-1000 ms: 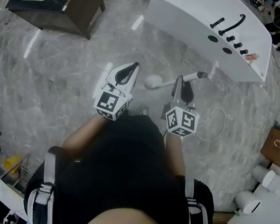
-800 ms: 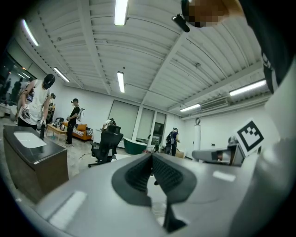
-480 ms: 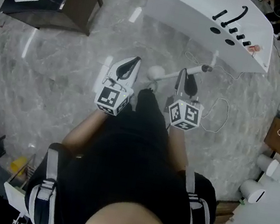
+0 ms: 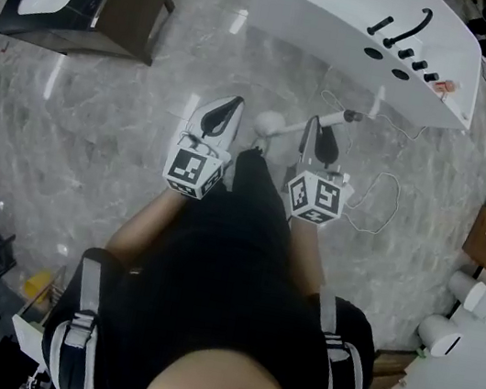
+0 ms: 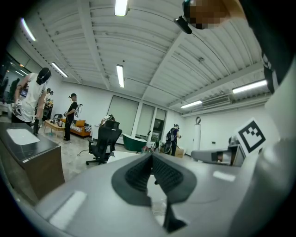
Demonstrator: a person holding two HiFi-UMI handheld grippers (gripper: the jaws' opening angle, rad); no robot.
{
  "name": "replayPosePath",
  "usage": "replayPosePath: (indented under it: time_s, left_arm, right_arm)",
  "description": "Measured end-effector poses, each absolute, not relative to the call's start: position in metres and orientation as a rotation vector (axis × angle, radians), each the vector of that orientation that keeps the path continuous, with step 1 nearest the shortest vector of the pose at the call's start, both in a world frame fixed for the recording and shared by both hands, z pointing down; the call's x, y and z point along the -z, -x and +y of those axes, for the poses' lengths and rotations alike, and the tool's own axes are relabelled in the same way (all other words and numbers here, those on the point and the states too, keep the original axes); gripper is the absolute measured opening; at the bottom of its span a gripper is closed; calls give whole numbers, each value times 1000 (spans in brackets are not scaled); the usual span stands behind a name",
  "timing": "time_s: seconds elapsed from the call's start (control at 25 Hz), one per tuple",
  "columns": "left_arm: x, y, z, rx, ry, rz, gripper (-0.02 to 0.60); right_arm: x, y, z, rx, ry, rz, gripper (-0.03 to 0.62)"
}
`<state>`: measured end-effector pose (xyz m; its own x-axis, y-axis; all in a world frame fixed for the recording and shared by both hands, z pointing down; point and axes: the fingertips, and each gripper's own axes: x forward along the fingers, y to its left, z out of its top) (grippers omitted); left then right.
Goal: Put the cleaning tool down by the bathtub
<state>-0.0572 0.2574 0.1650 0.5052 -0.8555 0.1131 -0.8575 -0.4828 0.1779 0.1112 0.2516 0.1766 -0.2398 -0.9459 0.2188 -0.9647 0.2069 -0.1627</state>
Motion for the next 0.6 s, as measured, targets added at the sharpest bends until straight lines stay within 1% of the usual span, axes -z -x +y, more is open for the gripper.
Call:
replayPosePath:
  time_s: [0.6]
  left_arm:
    - [-173, -27, 154, -58, -2502, -1532, 11]
  right_arm:
    - [-191, -188, 134, -385, -1806, -2443, 84]
